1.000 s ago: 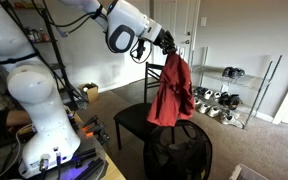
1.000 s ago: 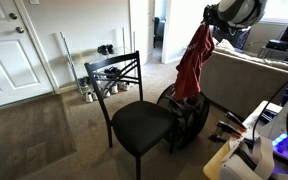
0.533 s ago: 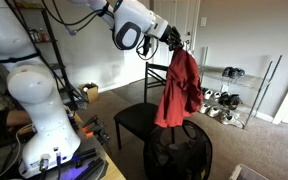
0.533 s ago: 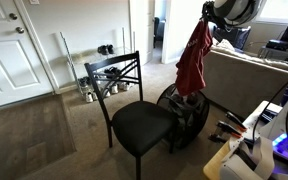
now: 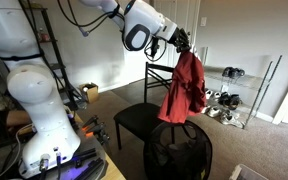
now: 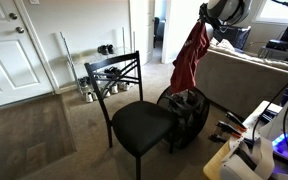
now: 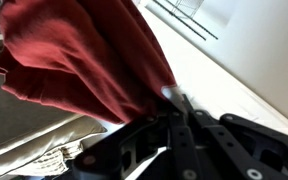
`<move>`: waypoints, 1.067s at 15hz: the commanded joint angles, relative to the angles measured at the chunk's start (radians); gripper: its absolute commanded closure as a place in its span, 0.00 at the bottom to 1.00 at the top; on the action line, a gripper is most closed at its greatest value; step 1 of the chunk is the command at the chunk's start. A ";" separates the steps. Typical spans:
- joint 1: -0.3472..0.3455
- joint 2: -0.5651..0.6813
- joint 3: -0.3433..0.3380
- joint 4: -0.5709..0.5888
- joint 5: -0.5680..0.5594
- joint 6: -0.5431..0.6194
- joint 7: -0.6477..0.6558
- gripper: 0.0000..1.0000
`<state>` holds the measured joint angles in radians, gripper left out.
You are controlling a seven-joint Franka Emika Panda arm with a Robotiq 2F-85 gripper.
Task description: Put the red shirt in the laundry bag
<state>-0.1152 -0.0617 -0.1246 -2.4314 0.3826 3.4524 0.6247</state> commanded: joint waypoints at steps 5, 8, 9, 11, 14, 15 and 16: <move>-0.008 0.050 -0.014 0.056 0.041 -0.001 -0.030 0.65; -0.007 0.055 -0.015 0.057 0.043 -0.001 -0.028 0.45; -0.005 0.056 -0.014 0.054 0.043 -0.002 -0.027 0.40; -0.005 0.057 -0.013 0.050 0.044 -0.002 -0.026 0.27; 0.005 0.053 -0.014 0.034 0.013 0.001 0.011 0.08; 0.010 0.050 -0.011 0.025 -0.003 0.001 0.027 0.02; 0.016 0.045 -0.005 0.011 -0.027 0.002 0.053 0.01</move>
<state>-0.1122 -0.0006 -0.1424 -2.3932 0.3875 3.4524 0.6271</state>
